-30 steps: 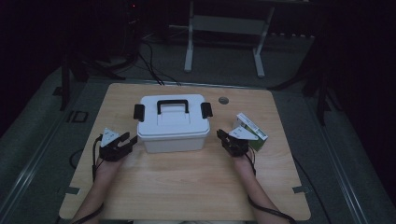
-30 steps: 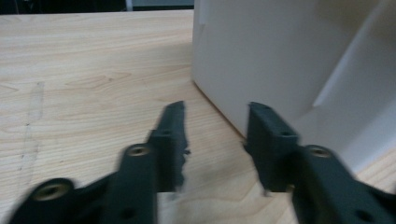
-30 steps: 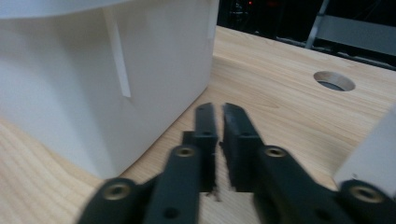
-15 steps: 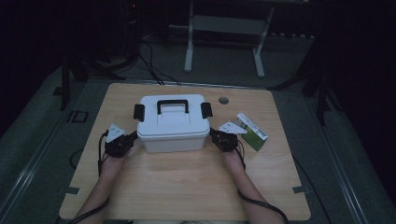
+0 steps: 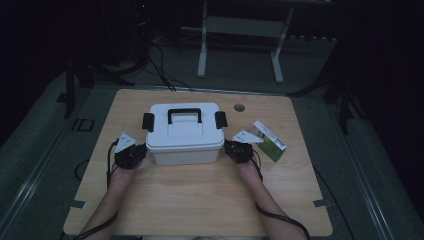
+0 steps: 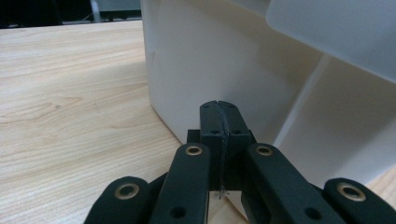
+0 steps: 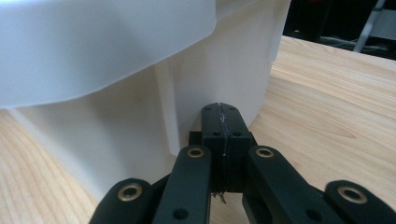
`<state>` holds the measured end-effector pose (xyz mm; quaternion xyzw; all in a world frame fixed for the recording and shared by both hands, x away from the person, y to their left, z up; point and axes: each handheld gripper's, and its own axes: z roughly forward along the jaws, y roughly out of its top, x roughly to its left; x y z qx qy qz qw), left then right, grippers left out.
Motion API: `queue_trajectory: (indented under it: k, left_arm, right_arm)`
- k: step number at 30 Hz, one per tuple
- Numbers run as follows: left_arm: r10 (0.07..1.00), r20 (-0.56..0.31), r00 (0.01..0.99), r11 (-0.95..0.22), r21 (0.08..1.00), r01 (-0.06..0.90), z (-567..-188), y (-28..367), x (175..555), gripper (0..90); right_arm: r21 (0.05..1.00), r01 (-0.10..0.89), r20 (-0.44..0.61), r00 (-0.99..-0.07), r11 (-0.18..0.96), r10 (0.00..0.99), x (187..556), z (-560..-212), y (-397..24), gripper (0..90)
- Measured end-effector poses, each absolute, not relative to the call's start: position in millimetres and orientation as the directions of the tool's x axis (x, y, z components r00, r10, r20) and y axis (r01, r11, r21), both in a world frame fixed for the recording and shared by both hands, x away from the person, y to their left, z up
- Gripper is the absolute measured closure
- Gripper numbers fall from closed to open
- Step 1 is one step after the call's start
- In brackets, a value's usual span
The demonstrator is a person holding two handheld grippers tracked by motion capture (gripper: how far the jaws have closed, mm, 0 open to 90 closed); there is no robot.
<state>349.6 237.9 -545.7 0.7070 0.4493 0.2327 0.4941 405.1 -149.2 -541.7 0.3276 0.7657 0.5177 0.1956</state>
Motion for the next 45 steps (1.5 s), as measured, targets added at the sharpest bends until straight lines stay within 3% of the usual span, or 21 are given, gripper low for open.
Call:
queue_trajectory:
  k: [36,45]
  left_arm:
    - [0.802,-0.16,0.576,-0.132,0.892,0.433,-543,221,285,89.9]
    - [0.778,-0.166,0.606,-0.148,0.889,0.434,-542,210,274,89.9]
  right_arm:
    - [0.901,0.293,0.025,-0.772,0.32,0.636,331,-535,-184,90.0]
    - [0.901,0.319,0.063,-0.767,0.295,0.639,310,-535,-199,90.0]
